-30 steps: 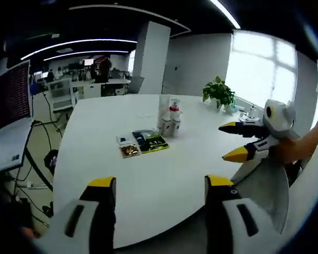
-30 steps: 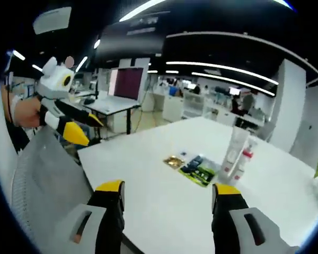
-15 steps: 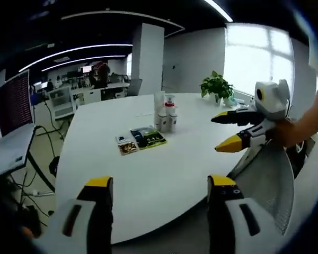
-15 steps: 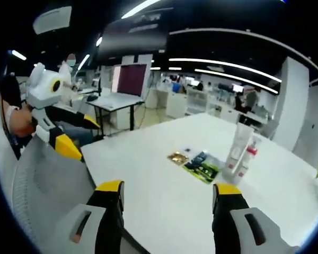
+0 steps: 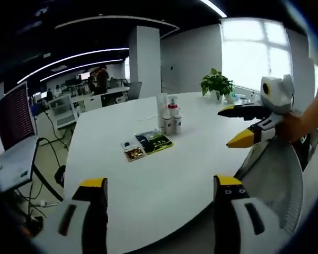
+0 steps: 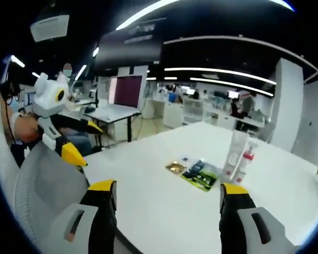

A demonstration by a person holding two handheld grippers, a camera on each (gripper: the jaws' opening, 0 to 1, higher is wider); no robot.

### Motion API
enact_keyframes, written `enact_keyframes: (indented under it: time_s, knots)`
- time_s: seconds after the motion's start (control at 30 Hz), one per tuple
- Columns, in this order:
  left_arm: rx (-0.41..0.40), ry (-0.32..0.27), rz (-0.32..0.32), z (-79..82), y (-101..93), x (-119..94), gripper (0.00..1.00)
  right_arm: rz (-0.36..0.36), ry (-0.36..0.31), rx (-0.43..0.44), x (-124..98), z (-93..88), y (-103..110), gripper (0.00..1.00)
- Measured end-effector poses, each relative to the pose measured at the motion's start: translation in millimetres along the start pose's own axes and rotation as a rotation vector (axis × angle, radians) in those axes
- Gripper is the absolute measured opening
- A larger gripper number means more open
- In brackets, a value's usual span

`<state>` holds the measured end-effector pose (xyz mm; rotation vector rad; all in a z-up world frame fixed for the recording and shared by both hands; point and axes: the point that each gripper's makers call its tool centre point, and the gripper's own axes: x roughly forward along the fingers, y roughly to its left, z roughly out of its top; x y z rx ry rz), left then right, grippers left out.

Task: Arrange the skincare products in the storage area until every visible bottle or jar stands upright without overlapping.

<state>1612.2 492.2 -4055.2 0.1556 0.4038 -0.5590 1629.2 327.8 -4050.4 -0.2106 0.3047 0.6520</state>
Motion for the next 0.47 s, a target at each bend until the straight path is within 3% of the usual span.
enact_keyframes:
  time_s: [0.13,0.47]
  knots:
    - [0.039,-0.043,0.008,7.7,3.5,3,0.99,-0.004,-0.001,0.001,0,0.7,0,0.88]
    - [0.027,-0.040,-0.003,0.6,12.4,6,0.99,-0.003,-0.002,-0.017,3,2.2,3,0.88]
